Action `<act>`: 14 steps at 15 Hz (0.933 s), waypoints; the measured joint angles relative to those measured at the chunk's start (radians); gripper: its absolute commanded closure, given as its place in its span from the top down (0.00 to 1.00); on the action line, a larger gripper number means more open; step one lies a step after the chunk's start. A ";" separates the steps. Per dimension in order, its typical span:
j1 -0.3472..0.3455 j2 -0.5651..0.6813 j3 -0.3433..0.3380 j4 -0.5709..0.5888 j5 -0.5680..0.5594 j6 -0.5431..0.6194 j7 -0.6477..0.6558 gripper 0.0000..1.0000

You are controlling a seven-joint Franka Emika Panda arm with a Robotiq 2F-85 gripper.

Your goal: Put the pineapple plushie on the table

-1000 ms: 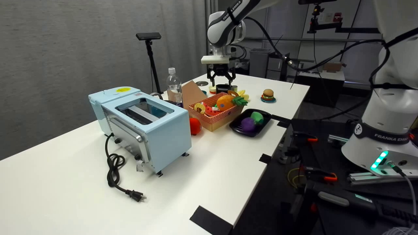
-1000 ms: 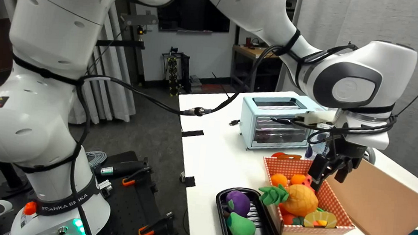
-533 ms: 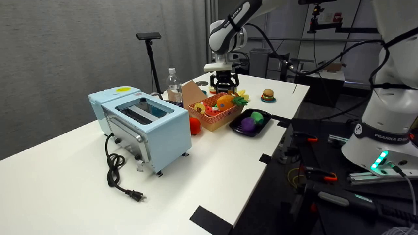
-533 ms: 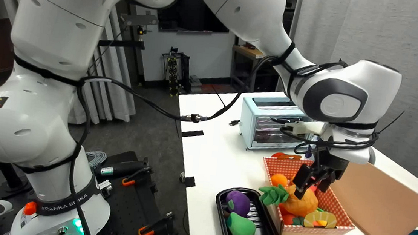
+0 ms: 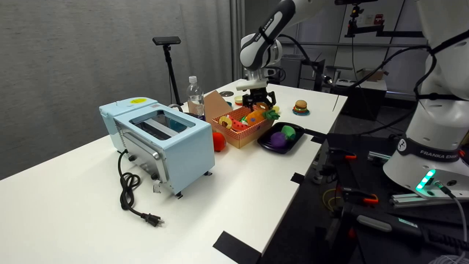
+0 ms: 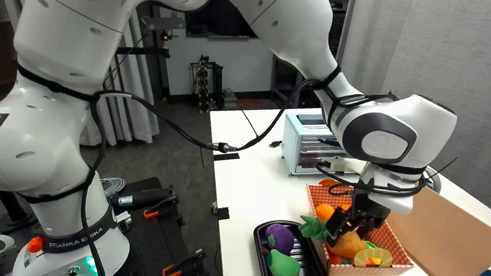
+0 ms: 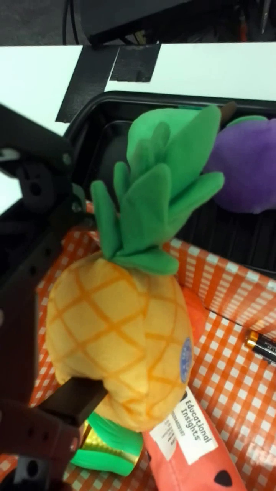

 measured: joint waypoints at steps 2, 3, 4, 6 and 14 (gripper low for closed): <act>0.000 -0.002 0.000 -0.002 0.000 0.002 0.003 0.45; 0.000 -0.003 0.000 -0.003 0.000 0.002 0.006 0.38; 0.000 -0.005 0.000 -0.005 0.000 0.002 0.010 0.31; 0.000 -0.010 0.000 -0.010 0.000 0.002 0.018 0.18; 0.003 -0.110 0.000 -0.080 -0.004 0.052 0.024 0.04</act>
